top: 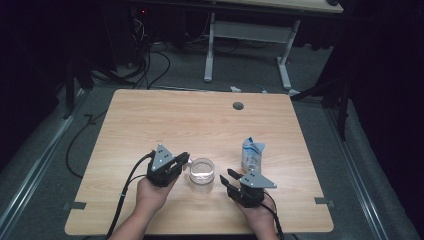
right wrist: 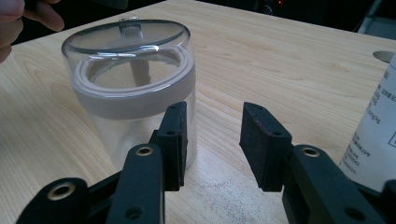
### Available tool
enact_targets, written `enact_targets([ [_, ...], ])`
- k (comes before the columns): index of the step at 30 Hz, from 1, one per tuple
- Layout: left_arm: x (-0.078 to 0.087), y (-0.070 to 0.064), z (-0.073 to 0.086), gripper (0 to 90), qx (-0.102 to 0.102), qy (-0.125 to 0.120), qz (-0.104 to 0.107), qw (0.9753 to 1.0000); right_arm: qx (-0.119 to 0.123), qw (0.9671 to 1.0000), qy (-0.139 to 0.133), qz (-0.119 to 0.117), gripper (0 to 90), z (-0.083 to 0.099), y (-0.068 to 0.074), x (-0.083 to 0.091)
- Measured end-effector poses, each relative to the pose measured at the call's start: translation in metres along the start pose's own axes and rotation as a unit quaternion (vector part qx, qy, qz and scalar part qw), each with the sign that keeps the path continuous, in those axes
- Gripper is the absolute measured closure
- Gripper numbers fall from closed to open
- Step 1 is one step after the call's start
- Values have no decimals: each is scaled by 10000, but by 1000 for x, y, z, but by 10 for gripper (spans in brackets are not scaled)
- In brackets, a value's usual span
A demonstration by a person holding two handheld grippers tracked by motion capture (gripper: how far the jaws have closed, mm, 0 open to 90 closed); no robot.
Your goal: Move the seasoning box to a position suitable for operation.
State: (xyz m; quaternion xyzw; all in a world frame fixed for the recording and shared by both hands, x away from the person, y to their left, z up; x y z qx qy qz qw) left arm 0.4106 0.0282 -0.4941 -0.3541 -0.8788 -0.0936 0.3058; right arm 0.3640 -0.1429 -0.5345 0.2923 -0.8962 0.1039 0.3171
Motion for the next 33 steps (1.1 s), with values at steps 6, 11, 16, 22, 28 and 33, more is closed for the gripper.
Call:
enact_targets([
  [6, -5, -2, 0, 900, -50, -37, 10, 10000, 9, 10000, 58, 62, 686, 1, -1, 1],
  [11, -8, -5, 2, 900, -86, -74, -8, 9999, 41, 10000, 28, 43, 782, 0, -1, 3],
  [16, -7, -5, 3, 900, -116, -136, -83, 9998, 84, 10000, -25, 16, 838, -2, 3, 5],
  [22, -6, -2, 4, 900, -72, -171, -83, 9998, 126, 9999, 3, -10, 835, -2, 5, 4],
  [28, -5, 0, 5, 900, -40, -177, -77, 9998, 130, 9999, 4, -39, 836, -2, 7, 3],
  [33, -5, 0, 5, 900, -24, -189, -53, 9998, 146, 9999, 15, -55, 836, -1, 9, 2],
])
Point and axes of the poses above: each handheld gripper's, and its own axes: x roughly backward along the jaws, z roughly out of its underside, y roughly to its left, the point moved 9 cm from there along -x, roughly forward along the jaws, and after that the axes turned 14 degrees about y, right-handed, at the moved point
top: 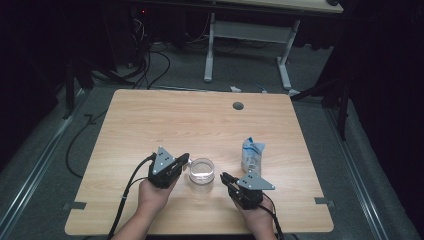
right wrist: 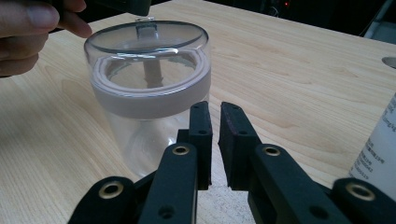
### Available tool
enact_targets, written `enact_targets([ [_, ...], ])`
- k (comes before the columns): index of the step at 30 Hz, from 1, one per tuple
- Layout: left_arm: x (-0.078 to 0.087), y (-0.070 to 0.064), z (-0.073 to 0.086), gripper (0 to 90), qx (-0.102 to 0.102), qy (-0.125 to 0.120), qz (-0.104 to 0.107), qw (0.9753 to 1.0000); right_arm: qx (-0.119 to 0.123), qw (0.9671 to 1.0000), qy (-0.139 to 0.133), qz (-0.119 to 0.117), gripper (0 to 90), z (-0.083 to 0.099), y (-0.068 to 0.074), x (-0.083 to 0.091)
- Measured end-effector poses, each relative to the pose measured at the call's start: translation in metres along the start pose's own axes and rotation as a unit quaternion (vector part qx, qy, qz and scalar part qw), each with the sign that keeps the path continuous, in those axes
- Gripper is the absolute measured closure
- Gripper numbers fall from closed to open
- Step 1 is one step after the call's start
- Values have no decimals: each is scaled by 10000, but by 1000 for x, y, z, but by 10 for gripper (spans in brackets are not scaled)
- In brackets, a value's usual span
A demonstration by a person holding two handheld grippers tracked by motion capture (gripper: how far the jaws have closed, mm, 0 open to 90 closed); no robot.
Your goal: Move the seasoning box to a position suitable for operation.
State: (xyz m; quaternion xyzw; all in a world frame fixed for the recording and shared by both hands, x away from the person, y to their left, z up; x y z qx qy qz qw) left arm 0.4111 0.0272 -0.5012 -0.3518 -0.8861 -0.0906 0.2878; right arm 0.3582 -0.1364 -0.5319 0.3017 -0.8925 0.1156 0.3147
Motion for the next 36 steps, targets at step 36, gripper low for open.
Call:
enact_targets([
  [36, -1, 1, 2, 900, 37, -39, 29, 10000, 146, 9996, -145, -170, 895, -7, 13, 2],
])
Point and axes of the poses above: each handheld gripper's, and its own axes: x roughly backward along the jaws, z roughly out of its underside, y roughly to its left, the point moved 9 cm from there along -x, roughly forward along the jaws, and after that the axes turned 14 degrees about y, right-handed, at the moved point
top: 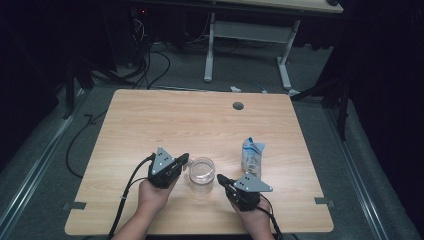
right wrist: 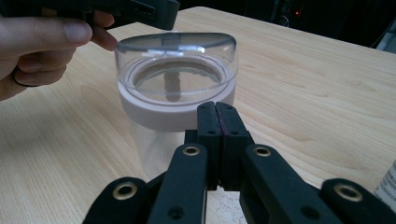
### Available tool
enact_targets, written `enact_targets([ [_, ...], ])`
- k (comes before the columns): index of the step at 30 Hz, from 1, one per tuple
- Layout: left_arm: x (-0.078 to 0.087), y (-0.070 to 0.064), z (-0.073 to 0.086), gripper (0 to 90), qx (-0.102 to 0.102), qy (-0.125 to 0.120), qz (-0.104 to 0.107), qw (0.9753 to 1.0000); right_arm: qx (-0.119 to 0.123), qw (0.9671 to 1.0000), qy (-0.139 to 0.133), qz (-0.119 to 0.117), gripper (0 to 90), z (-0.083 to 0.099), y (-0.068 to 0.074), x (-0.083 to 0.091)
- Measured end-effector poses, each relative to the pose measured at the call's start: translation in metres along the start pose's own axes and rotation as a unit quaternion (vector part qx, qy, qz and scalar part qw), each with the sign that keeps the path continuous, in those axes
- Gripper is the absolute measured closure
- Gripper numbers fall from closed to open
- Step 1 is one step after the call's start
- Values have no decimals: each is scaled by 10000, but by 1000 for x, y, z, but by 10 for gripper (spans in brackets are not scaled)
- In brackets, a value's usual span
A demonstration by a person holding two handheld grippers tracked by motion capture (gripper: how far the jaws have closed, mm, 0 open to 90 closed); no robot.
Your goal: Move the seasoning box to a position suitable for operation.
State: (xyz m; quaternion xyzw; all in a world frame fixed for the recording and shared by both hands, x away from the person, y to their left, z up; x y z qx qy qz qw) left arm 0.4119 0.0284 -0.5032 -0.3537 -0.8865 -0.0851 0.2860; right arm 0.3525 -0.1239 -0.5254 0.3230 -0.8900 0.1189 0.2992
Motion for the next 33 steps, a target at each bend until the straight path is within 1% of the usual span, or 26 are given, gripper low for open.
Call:
enact_targets([
  [4, -1, 0, 0, 900, 8, 8, 13, 10000, 52, 10000, -52, -9, 897, -3, 2, 1],
  [9, -2, 0, 1, 900, 18, 12, 22, 10000, 93, 9998, -180, -49, 898, -12, 7, 5],
  [11, -2, 0, 1, 900, 19, 10, 22, 10000, 119, 9996, -227, -104, 898, -15, 9, 6],
  [16, -2, 0, 1, 900, 25, 6, 26, 10000, 165, 9995, -242, -130, 898, -19, 13, 4],
  [19, 1, 0, 2, 900, 104, -15, 76, 9999, 172, 9994, -245, -170, 898, -20, 14, 3],
  [21, 4, 0, 4, 900, 184, -81, 139, 9997, 168, 9994, -245, -170, 898, -20, 15, 4],
  [23, 10, -1, 8, 900, 275, -157, 223, 9992, 182, 9994, -248, -179, 898, -20, 16, 3],
  [24, 13, -1, 11, 900, 287, -165, 213, 9992, 180, 9994, -245, -178, 898, -20, 15, 3],
  [25, 16, -2, 14, 900, 318, -177, 280, 9989, 176, 9994, -237, -183, 898, -20, 16, 4],
  [26, 19, -2, 17, 900, 332, -175, 282, 9989, 174, 9994, -240, -178, 898, -20, 16, 4],
  [27, 21, -4, 20, 900, 355, -174, 334, 9987, 176, 9994, -244, -177, 898, -20, 16, 4],
  [28, 23, -5, 24, 900, 362, -165, 326, 9987, 180, 9994, -247, -182, 898, -20, 16, 4],
  [29, 25, -7, 27, 900, 380, -167, 382, 9984, 177, 9994, -245, -180, 898, -20, 16, 4],
  [31, 27, -10, 32, 900, 386, -138, 421, 9983, 170, 9994, -247, -186, 900, -20, 16, 4],
  [33, 27, -15, 38, 900, 321, -66, 465, 9984, 174, 9994, -238, -183, 900, -20, 17, 4],
])
Point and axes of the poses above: each handheld gripper's, and its own axes: x roughly backward along the jaws, z roughly out of its underside, y roughly to its left, the point moved 9 cm from there along -x, roughly forward along the jaws, and after that the axes turned 14 degrees about y, right-handed, at the moved point
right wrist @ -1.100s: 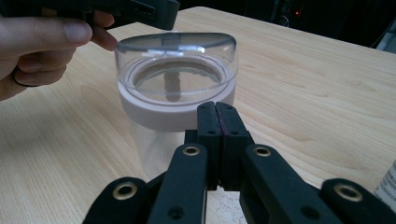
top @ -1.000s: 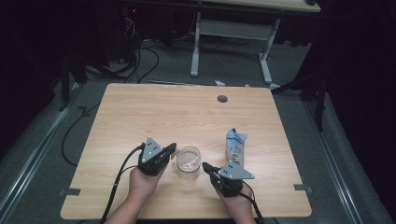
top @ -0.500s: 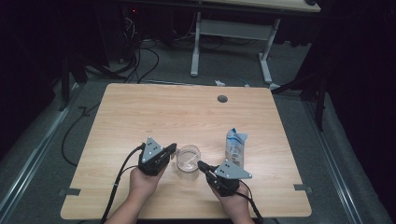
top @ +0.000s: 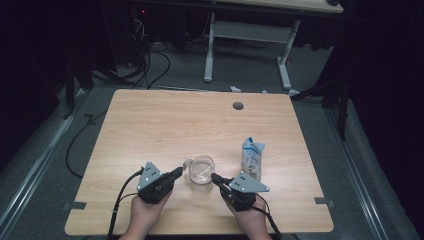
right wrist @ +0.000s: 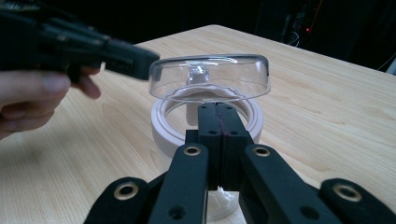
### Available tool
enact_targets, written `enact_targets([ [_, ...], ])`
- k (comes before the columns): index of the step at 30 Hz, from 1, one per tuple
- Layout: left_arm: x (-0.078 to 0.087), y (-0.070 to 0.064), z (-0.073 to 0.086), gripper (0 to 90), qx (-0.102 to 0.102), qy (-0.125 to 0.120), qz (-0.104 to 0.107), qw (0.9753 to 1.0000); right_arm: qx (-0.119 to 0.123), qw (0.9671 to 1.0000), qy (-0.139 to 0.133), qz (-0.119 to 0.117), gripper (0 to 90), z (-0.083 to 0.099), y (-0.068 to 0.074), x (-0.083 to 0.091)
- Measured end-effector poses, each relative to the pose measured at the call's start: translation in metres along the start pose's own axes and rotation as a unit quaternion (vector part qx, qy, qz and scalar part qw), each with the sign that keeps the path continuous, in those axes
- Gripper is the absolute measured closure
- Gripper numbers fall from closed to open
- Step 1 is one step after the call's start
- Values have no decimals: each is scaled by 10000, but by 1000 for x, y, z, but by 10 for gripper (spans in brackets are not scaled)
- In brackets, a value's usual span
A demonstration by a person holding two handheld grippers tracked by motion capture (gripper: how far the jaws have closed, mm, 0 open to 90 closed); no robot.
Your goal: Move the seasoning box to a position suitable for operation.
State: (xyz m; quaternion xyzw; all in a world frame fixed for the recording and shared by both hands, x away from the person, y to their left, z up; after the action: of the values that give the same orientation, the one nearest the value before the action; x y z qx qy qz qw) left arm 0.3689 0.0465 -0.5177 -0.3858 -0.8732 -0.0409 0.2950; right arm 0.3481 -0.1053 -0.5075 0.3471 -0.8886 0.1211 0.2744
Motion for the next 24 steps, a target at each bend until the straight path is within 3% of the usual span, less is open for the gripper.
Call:
enact_targets([
  [5, -2, -16, 8, 900, -206, 137, 73, 9997, -2, 10000, -22, 10, 900, -1, 0, 1],
  [10, -3, -28, 8, 900, -276, 149, 210, 9993, 18, 10000, -49, -9, 900, -3, 2, 2],
  [24, -7, -39, 0, 900, -296, 98, 311, 9990, 34, 10000, -84, -15, 900, -6, 4, 4],
])
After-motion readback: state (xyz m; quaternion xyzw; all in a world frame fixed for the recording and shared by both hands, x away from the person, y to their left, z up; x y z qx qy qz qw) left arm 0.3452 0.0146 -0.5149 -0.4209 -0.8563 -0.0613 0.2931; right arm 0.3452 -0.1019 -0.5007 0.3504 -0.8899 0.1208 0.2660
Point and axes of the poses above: each handheld gripper's, and its own axes: x roughly backward along the jaws, z roughly out of its underside, y roughly to its left, the point moved 9 cm from there along -x, roughly forward along the jaws, and after that the axes turned 14 degrees about y, right-handed, at the moved point
